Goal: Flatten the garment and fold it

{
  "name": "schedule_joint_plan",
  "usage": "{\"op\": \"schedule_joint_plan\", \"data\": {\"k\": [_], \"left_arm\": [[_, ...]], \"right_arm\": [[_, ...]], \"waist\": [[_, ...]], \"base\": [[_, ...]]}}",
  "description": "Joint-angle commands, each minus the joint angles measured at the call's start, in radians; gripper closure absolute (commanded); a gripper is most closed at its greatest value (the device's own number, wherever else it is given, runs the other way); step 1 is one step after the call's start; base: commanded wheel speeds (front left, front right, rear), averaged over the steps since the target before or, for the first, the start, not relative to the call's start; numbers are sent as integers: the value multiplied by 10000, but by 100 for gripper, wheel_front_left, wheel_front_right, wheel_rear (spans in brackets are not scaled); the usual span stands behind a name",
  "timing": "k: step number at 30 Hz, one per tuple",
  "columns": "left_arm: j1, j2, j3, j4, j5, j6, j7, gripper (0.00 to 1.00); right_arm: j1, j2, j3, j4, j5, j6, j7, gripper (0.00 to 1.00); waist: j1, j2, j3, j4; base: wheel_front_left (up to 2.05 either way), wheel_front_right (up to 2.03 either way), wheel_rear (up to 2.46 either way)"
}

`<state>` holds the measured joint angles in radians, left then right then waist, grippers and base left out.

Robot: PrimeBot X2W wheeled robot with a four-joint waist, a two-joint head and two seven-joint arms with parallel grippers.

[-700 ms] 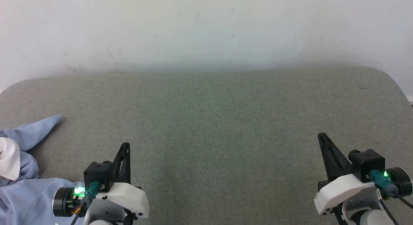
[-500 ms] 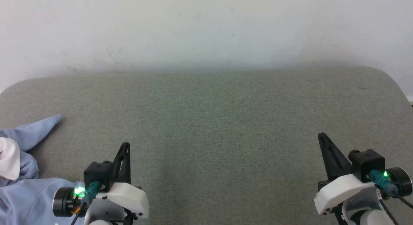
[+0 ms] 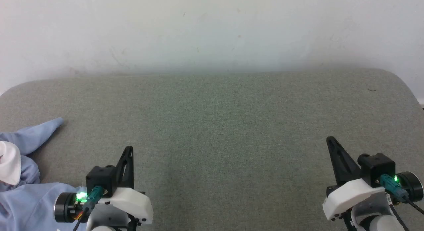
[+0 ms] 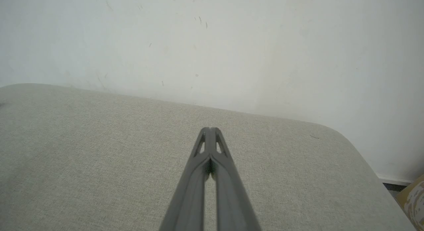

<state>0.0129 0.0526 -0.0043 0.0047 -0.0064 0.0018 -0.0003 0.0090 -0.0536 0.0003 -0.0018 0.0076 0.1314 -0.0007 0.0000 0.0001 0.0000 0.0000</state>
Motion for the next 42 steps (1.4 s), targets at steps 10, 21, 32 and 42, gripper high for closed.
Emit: {"op": "schedule_joint_plan", "data": {"k": [10, 21, 32, 42], "left_arm": [[-40, 1, -63, 78, -123, -38, -127, 0], [-131, -1, -102, 143, -339, -87, -336, 0], [-165, -4, -94, 217, -584, -109, -565, 0], [-184, -6, -2, 260, -809, -109, -774, 0]], "right_arm": [[7, -4, -38, 65, 124, 0, -124, 0], [-5, -1, -101, 184, 315, -1, -335, 0], [17, 3, -148, 288, 463, -2, -564, 0], [27, 6, -121, 406, 632, -2, -766, 0]], "waist": [[0, -1, 6, -5], [0, -1, 28, 85], [0, -1, 13, 439], [0, -1, -1, 1034]], "base": [[0, 0, 0], [0, 0, 0], [0, 0, 0], [0, 0, 0]]}}
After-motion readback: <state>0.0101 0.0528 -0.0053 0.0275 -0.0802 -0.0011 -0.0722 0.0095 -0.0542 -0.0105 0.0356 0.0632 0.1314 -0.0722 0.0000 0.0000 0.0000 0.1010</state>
